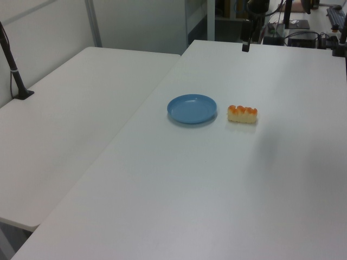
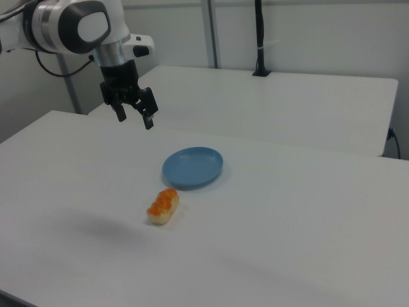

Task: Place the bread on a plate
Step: 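Move the open gripper over the orange-topped bread roll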

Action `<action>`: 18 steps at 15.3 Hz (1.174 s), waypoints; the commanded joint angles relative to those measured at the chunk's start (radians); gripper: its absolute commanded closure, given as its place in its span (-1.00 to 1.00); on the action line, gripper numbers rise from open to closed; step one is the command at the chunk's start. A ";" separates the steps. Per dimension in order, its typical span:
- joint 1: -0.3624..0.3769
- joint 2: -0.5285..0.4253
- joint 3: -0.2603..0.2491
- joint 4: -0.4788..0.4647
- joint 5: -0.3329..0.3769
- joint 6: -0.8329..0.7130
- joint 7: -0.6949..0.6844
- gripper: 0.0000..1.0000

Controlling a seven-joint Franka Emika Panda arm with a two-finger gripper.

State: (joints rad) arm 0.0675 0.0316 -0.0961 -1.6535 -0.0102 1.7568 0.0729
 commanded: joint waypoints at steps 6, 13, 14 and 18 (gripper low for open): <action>-0.012 -0.001 -0.005 0.003 0.007 -0.025 -0.027 -1.00; -0.014 -0.001 -0.005 0.001 0.007 -0.023 -0.045 -1.00; -0.015 -0.001 -0.007 -0.002 0.007 -0.022 -0.056 -1.00; -0.012 0.013 -0.011 -0.038 0.007 -0.010 -0.106 -1.00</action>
State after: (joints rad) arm 0.0542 0.0407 -0.0979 -1.6602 -0.0102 1.7568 0.0294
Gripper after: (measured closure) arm 0.000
